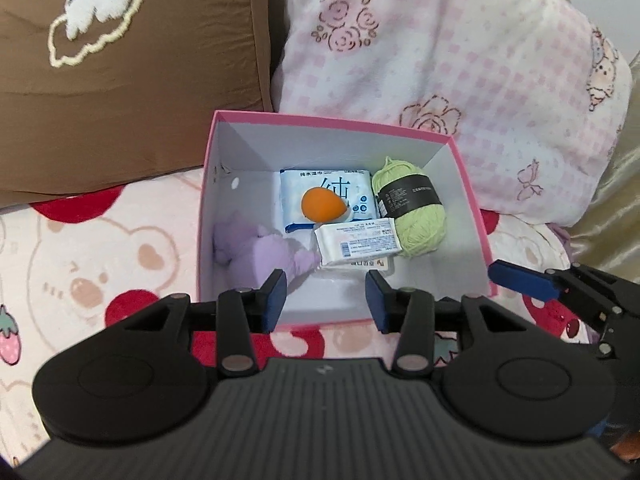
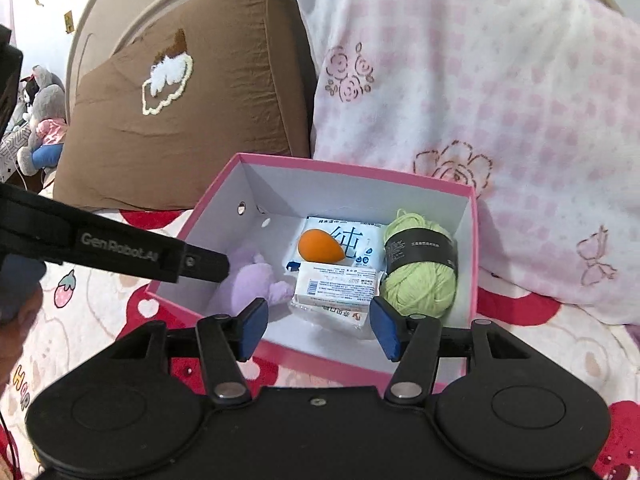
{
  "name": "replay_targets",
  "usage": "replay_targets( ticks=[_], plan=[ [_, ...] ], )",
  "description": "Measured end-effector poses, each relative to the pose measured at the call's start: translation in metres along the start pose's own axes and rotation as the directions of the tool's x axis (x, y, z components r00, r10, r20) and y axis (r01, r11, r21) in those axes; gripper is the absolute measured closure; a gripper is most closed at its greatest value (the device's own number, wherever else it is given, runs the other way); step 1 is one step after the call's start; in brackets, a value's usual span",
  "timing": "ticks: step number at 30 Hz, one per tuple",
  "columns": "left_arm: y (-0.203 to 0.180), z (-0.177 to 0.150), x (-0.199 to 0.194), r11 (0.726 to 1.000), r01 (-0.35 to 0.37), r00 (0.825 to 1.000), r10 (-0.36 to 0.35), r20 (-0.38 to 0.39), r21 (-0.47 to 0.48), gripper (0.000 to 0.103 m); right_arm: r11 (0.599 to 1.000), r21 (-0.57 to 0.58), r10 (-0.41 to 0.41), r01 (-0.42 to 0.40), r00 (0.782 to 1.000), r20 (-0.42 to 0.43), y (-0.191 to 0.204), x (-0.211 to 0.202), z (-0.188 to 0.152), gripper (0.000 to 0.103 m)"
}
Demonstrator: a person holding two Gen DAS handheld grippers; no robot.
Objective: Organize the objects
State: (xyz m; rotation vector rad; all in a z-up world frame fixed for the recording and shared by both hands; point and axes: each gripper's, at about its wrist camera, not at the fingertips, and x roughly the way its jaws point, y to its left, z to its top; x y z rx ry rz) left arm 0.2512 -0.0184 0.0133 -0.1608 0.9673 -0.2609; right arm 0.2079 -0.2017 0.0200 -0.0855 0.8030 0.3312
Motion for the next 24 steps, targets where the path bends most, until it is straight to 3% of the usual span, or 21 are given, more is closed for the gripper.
replay_targets(
  ticks=[15, 24],
  plan=[
    [0.004, -0.045, -0.077, 0.994, -0.106, 0.994, 0.105, 0.038, 0.017, 0.045, 0.998, 0.056, -0.003, 0.000, 0.999, 0.042, 0.010, -0.055, -0.020, 0.031],
    [0.010, -0.073, -0.095, 0.994, -0.104, 0.994, 0.105, 0.040, -0.027, 0.043, 0.999, 0.048, 0.007, -0.008, 1.000, 0.029, 0.021, -0.072, -0.038, 0.030]
  ],
)
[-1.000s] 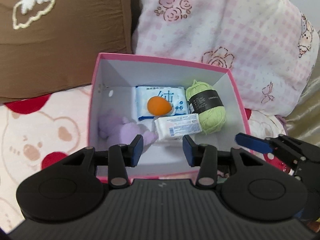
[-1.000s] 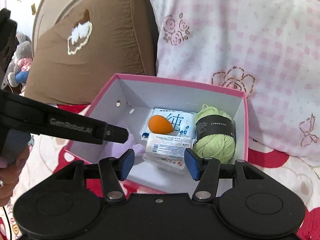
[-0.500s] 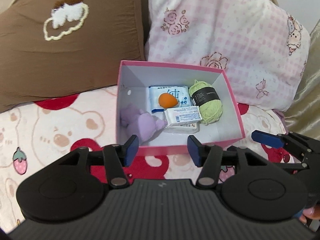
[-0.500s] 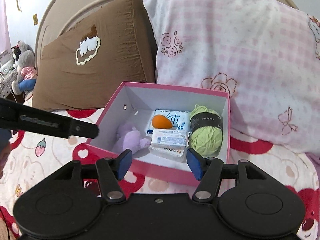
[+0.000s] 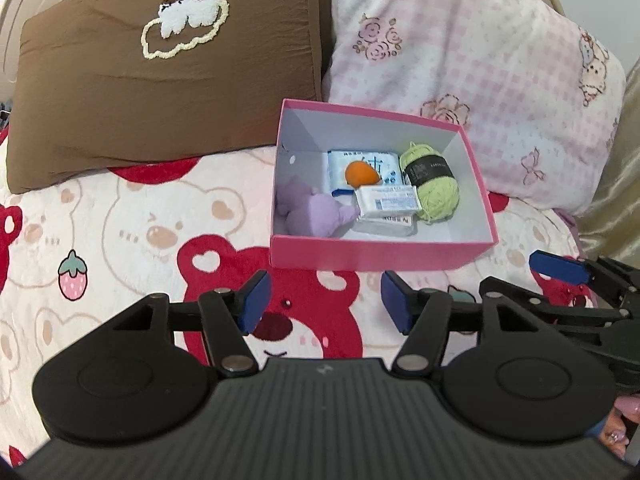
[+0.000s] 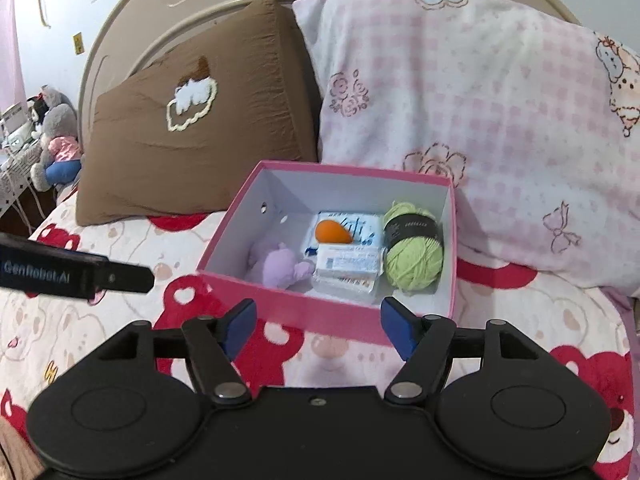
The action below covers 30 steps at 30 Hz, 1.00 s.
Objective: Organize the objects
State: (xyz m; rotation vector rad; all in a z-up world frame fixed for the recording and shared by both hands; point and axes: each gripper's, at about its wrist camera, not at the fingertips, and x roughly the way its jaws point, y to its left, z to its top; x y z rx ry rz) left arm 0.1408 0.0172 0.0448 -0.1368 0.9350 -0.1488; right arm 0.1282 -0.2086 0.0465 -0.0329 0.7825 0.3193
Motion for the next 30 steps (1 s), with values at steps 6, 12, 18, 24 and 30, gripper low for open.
replay_targets(
  ticks=[6, 12, 18, 24, 30],
  plan=[
    [-0.001, -0.013, -0.008, 1.000, -0.016, 1.000, 0.016, 0.000, 0.004, 0.042, 1.000, 0.012, -0.008, 0.008, 1.000, -0.008, 0.000, -0.010, -0.012, 0.030],
    [-0.001, -0.028, -0.019, 1.000, -0.026, 1.000, 0.026, 0.012, 0.005, 0.042, 1.000, 0.005, -0.031, 0.031, 0.999, -0.007, 0.004, -0.019, -0.021, 0.028],
    [-0.003, -0.039, -0.021, 0.999, -0.029, 1.000, 0.029, 0.001, 0.022, 0.039, 0.999, 0.033, -0.018, 0.018, 1.000, -0.007, 0.008, -0.020, -0.033, 0.022],
    [-0.009, -0.050, -0.019, 0.999, -0.030, 1.000, 0.030, -0.002, 0.028, 0.038, 0.998, 0.050, -0.043, 0.044, 0.999, -0.023, 0.012, -0.015, -0.044, 0.018],
    [-0.012, -0.057, -0.019, 0.998, -0.039, 0.999, 0.039, 0.004, 0.040, 0.024, 0.994, 0.076, -0.079, 0.082, 0.996, -0.039, 0.006, -0.016, -0.050, 0.009]
  ],
)
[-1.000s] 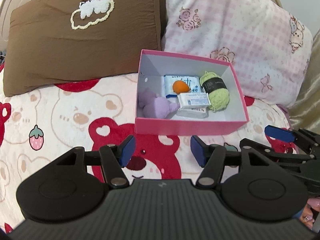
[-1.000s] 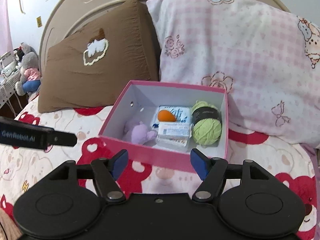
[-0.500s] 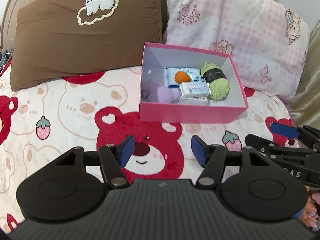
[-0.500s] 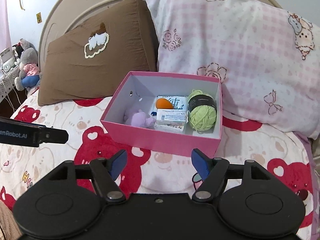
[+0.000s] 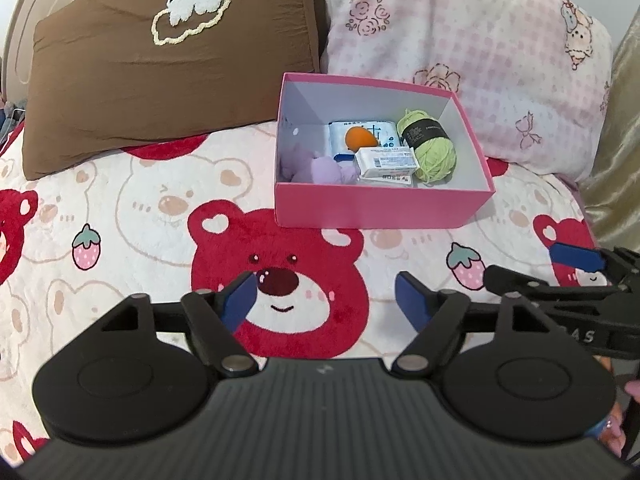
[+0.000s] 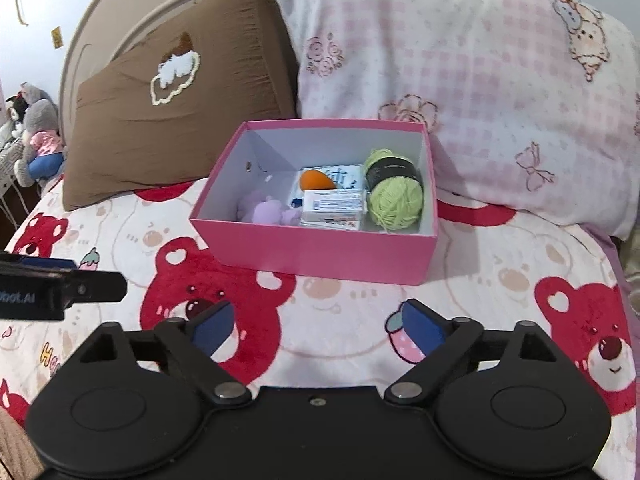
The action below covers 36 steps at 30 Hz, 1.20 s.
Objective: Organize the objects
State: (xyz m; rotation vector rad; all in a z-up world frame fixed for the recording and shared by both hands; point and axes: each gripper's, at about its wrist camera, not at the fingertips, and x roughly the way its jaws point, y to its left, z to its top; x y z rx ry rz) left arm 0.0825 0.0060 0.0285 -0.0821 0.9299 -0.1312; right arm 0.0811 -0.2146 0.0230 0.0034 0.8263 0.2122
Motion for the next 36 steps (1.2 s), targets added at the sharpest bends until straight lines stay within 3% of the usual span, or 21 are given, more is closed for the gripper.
replay_targets(
  ticks=[4, 7, 13, 23, 36],
  plan=[
    [0.002, -0.005, 0.000, 1.000, 0.003, 1.000, -0.003, 0.000, -0.009, 0.007, 1.000, 0.014, 0.008, -0.008, 1.000, -0.015, -0.003, -0.004, -0.001, 0.009],
    [0.003, -0.007, 0.002, 1.000, 0.000, 1.000, 0.000, -0.011, -0.008, 0.000, 1.000, 0.021, 0.014, -0.014, 1.000, -0.015, -0.005, -0.008, -0.001, 0.009],
    [0.001, -0.011, 0.007, 0.997, -0.076, 0.995, 0.076, -0.071, -0.002, 0.000, 1.000, 0.008, -0.002, 0.002, 1.000, -0.025, -0.005, -0.013, -0.002, 0.009],
    [0.008, -0.014, 0.010, 0.991, -0.131, 0.982, 0.126, -0.144, -0.030, 0.000, 1.000, -0.009, -0.029, 0.028, 0.998, -0.049, -0.003, -0.021, -0.002, 0.009],
    [0.002, -0.017, 0.005, 0.985, -0.171, 0.973, 0.172, -0.157, 0.021, 0.000, 0.999, -0.006, -0.040, 0.039, 0.995, -0.092, -0.001, -0.024, -0.006, 0.009]
  ],
)
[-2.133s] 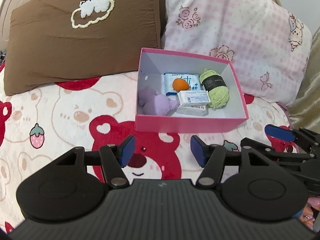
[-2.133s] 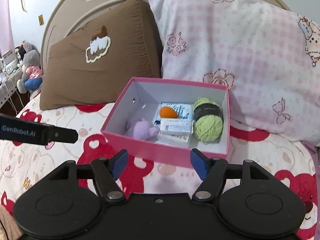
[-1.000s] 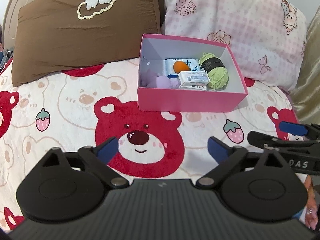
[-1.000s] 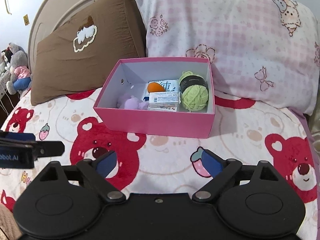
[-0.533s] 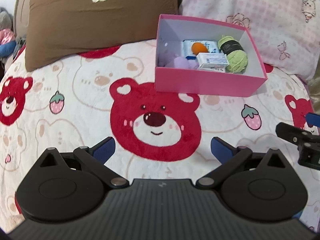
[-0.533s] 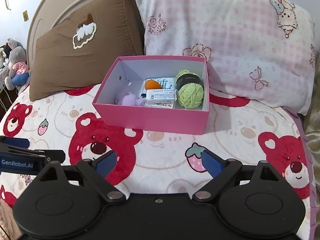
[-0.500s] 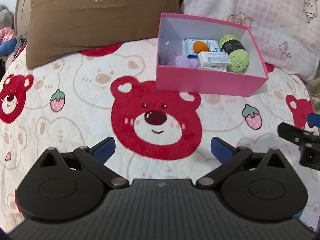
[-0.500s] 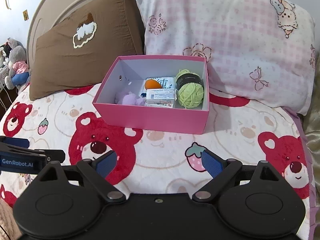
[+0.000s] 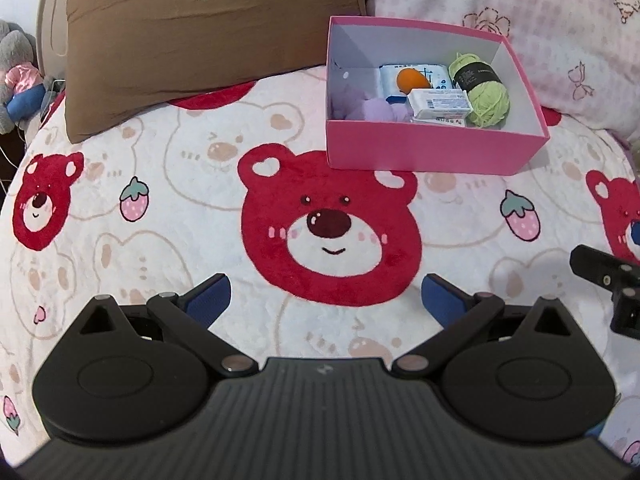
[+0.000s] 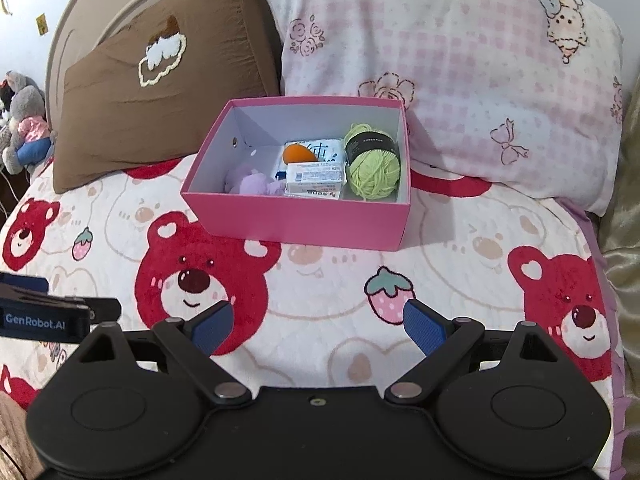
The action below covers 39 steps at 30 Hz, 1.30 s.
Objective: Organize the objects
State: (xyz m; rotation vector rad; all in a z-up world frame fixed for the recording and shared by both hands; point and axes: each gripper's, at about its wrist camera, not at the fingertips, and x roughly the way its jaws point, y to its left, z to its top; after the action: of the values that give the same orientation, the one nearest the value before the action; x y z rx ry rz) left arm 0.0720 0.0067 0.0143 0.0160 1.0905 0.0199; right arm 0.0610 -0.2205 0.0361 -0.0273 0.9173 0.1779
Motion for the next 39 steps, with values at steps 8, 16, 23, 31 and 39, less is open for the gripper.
replay_targets(
  ticks=[8, 16, 23, 31, 39],
  plan=[
    [0.007, 0.000, -0.009, 1.000, 0.000, 1.000, 0.001, 0.027, -0.029, 0.000, 1.000, 0.001, 0.002, -0.002, 1.000, -0.003, 0.003, -0.004, -0.002, 0.009],
    [0.009, -0.003, -0.012, 0.999, 0.020, 0.999, -0.018, 0.045, -0.040, 0.000, 1.000, 0.022, -0.014, 0.014, 1.000, -0.010, 0.002, -0.007, -0.005, 0.009],
    [0.008, -0.008, -0.012, 0.999, 0.025, 0.999, -0.023, 0.047, -0.041, 0.000, 0.999, 0.015, -0.032, 0.032, 0.999, -0.003, 0.004, -0.010, -0.006, 0.009],
    [0.009, -0.012, -0.015, 0.999, 0.025, 0.999, -0.023, 0.045, -0.041, 0.000, 0.999, -0.009, -0.040, 0.040, 0.999, -0.005, 0.012, -0.012, -0.009, 0.009],
    [0.014, -0.017, -0.016, 0.999, 0.016, 0.999, -0.014, 0.039, -0.050, 0.000, 0.999, -0.011, -0.045, 0.045, 0.999, -0.006, 0.016, -0.013, -0.011, 0.009]
  ],
)
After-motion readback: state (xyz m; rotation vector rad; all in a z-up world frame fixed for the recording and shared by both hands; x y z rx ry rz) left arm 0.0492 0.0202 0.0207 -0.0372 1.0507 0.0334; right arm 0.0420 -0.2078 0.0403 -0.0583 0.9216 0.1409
